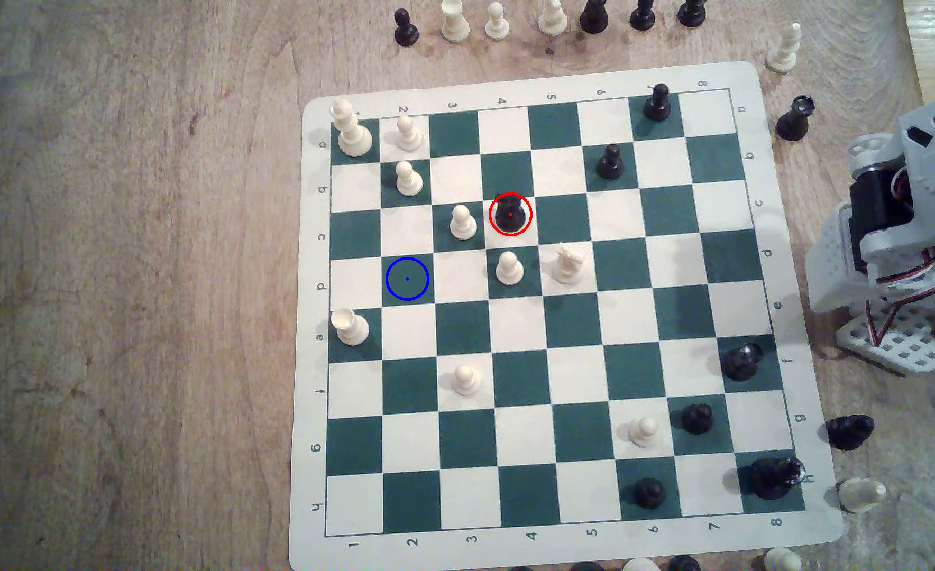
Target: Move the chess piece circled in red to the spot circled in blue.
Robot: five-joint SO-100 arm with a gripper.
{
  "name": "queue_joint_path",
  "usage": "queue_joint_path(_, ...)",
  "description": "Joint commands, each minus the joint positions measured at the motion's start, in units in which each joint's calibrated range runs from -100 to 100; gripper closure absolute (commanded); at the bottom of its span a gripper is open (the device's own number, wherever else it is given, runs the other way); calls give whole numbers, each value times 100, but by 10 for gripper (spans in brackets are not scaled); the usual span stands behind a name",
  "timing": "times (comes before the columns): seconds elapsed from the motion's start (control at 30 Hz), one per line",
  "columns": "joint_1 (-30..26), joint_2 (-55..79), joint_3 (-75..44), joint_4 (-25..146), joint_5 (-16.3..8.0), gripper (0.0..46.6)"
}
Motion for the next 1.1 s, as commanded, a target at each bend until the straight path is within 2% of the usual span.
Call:
queue_joint_path(0.0, 344, -20, 117, 1265, 10, 464)
queue_joint_path(0.27, 680, -20, 117, 4180, -15, 464)
queue_joint_path(0.5, 735, -11, -245, 5917, -24, 464)
queue_joint_path(0.77, 845, -3, -635, 8652, -34, 464)
queue_joint_path(0.9, 766, -3, -1106, 9864, -34, 464)
queue_joint_path(0.97, 712, -3, -1678, 11502, -34, 464)
queue_joint_path(1.07, 696, -3, -1895, 11961, -34, 464)
